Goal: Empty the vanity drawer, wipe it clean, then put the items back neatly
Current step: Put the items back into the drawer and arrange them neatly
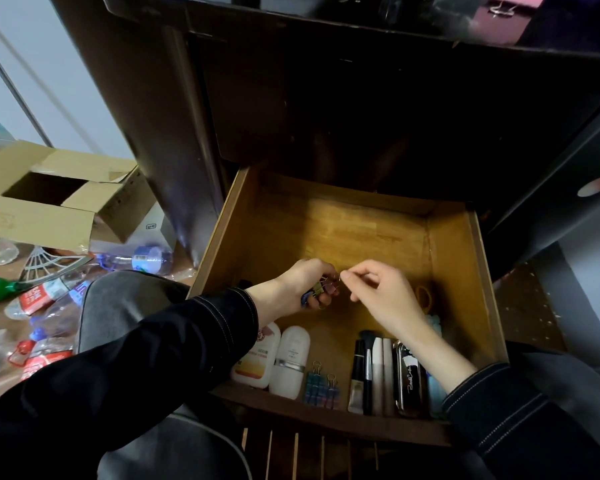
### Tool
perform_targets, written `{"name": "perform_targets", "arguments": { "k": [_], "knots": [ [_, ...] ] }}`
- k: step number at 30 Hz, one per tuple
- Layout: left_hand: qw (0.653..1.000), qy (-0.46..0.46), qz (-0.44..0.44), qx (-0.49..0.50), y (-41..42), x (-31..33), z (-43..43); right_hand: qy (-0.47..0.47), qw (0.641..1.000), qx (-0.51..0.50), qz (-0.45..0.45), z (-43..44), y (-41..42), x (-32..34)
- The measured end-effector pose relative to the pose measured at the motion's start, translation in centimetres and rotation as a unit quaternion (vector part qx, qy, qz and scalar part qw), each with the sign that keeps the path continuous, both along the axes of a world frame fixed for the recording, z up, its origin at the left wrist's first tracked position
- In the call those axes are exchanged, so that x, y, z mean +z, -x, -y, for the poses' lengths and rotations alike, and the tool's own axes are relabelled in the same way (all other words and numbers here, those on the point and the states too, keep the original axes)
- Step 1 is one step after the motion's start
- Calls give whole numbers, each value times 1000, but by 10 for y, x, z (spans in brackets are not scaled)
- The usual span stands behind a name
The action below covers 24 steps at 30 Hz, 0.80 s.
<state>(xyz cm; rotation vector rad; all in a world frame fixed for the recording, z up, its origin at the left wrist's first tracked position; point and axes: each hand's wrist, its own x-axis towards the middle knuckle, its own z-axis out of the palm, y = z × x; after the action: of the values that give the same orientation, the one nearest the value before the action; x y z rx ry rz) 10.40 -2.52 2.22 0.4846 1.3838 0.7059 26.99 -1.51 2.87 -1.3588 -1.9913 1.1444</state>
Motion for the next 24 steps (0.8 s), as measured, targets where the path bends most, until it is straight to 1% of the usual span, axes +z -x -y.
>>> {"name": "perform_targets", "arguments": {
  "k": [3,5,8,9,10,11,12,13,15,16,18,21,24],
  "knots": [
    [999,-13,-23,-21,-2,-1,0,29,1000,10,5,-3,1,-5],
    [999,-13,-22,-27,-2,-2,0,47,999,9,5,-4,1,-8],
    [1000,4,-9,-2,-1,-3,-1,58,997,-26,-34,-9,-3,-8],
    [1000,10,-7,9,0,-3,-2,59,997,-40,-35,-12,-6,-8],
    [1000,14,-3,21,2,-3,-3,63,997,-44,-16,-14,-9,-8],
    [999,18,4,33,4,-3,-4,72,997,-28,26,-16,-11,-9],
    [999,21,12,45,5,-3,-4,87,993,11,81,-16,-12,-10],
    [998,22,17,52,6,-3,-4,108,984,63,130,-14,-12,-13],
    [998,19,19,54,6,-3,-4,157,955,166,188,-7,-9,-21],
    [998,17,19,51,6,-3,-4,173,942,205,204,-3,-8,-24],
    [999,11,19,44,5,-3,-4,171,924,256,227,2,-8,-28],
    [999,11,13,41,5,-3,-4,158,912,298,231,4,-7,-28],
    [999,12,12,39,5,-4,-5,165,909,312,223,6,-5,-26]
  ]
}}
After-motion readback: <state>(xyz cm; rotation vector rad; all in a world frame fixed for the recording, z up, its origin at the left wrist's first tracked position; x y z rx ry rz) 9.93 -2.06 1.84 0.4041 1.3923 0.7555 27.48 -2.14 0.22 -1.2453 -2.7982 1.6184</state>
